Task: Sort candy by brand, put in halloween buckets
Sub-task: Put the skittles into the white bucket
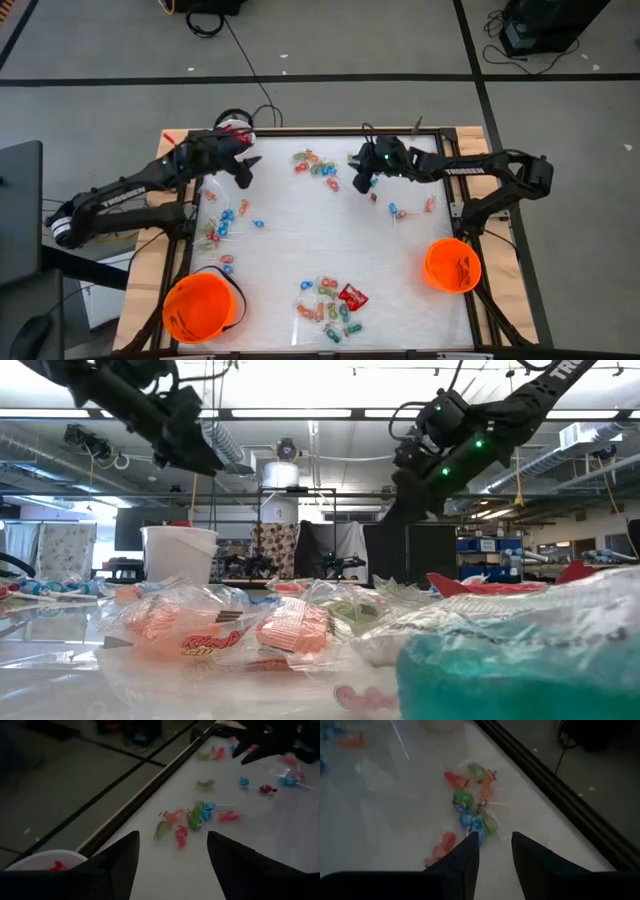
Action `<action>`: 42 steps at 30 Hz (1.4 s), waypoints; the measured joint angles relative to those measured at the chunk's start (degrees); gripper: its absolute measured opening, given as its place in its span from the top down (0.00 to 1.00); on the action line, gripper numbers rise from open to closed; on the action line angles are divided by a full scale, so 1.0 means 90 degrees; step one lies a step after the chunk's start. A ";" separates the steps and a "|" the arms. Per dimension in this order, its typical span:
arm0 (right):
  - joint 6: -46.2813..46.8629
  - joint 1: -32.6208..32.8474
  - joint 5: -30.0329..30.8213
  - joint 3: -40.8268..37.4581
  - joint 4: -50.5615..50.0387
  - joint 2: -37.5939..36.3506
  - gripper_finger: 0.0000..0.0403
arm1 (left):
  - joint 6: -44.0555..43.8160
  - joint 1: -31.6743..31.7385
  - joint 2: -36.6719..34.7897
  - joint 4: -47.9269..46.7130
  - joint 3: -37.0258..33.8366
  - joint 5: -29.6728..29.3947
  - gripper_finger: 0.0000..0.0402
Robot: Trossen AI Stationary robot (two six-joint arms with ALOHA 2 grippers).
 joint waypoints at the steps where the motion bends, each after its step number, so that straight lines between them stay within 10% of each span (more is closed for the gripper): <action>1: 0.0098 -0.0042 -0.0122 0.0076 -0.0075 0.0000 0.68 | 0.0032 0.0000 -0.0104 -0.0029 0.0000 0.0050 0.41; 9: -0.0276 0.0086 -0.1360 0.0496 -0.0596 -0.0005 0.68 | -0.0659 -0.0563 -0.0765 0.0021 -0.0143 0.0381 0.41; 31: 0.0533 0.0612 0.0186 0.1494 -0.4548 -0.0005 0.69 | -0.1265 -0.2023 -0.0523 0.1505 -0.2079 -0.0545 0.47; 42: 0.0646 0.1367 -0.1780 0.1526 -0.4823 0.0003 0.69 | -0.1078 -0.2231 -0.0140 0.1962 -0.2096 -0.0307 0.47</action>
